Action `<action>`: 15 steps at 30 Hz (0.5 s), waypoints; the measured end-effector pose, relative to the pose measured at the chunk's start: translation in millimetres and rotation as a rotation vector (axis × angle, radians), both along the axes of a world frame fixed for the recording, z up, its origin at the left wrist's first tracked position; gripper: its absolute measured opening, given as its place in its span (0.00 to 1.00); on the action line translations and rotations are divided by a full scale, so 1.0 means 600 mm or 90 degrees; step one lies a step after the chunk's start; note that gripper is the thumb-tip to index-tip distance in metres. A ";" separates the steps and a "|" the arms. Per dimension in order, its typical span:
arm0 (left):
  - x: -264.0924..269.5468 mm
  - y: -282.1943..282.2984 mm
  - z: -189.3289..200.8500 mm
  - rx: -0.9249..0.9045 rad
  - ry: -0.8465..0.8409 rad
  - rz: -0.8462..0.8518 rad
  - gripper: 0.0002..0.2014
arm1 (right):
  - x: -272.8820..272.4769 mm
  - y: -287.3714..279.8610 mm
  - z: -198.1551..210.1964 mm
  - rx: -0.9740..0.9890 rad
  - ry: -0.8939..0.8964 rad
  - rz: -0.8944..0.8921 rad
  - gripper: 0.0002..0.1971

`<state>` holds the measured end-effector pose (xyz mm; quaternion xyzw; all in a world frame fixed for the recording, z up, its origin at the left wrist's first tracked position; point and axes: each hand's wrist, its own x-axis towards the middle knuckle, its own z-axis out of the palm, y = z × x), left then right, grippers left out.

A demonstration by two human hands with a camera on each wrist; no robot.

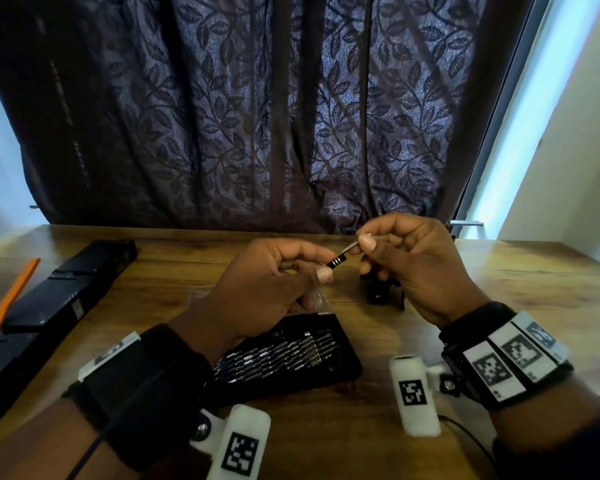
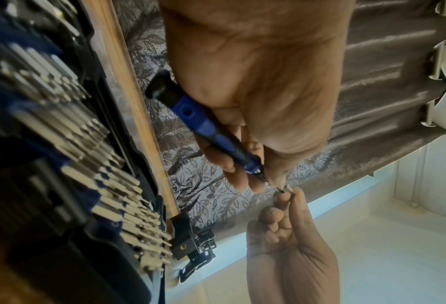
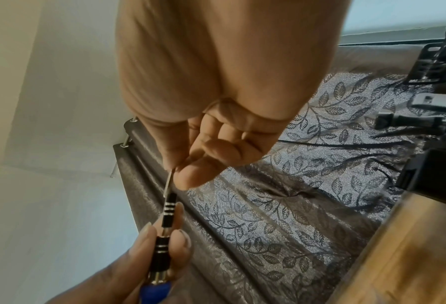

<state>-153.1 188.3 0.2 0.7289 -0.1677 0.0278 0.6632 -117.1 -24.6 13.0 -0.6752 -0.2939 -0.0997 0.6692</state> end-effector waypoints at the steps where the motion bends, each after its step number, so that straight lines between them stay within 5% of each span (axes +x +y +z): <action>1: 0.000 0.001 -0.001 -0.003 0.001 0.004 0.09 | 0.001 -0.001 0.000 0.001 -0.001 -0.003 0.05; 15: 0.002 0.003 0.000 -0.003 0.004 0.008 0.08 | -0.001 0.000 -0.002 -0.048 -0.003 -0.015 0.09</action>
